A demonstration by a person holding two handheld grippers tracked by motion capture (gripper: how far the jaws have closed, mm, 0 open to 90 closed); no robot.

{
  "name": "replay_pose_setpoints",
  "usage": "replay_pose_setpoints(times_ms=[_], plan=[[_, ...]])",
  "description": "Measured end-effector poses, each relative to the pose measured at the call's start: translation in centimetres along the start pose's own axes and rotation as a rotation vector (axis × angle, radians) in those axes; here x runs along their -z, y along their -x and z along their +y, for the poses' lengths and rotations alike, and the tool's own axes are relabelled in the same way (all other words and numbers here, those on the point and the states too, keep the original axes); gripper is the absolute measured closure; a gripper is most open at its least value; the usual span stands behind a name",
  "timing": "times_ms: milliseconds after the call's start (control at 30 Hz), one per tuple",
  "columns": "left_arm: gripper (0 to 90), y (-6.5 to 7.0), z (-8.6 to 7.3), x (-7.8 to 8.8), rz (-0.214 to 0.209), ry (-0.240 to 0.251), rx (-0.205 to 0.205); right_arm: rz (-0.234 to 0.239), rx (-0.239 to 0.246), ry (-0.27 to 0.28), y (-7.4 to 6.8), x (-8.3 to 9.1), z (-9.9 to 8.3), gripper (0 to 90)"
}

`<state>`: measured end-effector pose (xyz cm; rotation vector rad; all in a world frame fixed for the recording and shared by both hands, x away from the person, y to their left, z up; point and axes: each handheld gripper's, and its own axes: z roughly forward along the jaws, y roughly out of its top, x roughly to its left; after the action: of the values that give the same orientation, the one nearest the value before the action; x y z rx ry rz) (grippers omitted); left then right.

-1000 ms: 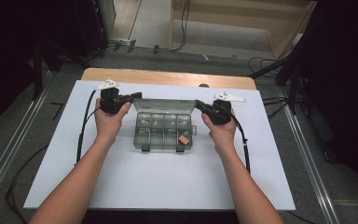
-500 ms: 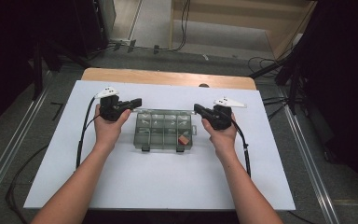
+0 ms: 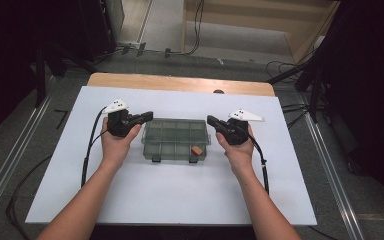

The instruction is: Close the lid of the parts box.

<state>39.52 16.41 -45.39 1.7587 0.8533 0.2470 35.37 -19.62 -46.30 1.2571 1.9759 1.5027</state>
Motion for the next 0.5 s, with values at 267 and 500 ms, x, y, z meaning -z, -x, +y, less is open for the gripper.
replay_pose_setpoints(times_ms=[267,500], plan=[[90.0,1.0,-0.8,0.7,0.000,0.003,-0.029,0.005,0.020,0.013,-0.7,0.7,-0.7,88.2],[90.0,1.7,-1.5,1.4,0.007,0.011,-0.042,0.007,0.050,0.016,-1.5,1.3,-1.4,88.2]])
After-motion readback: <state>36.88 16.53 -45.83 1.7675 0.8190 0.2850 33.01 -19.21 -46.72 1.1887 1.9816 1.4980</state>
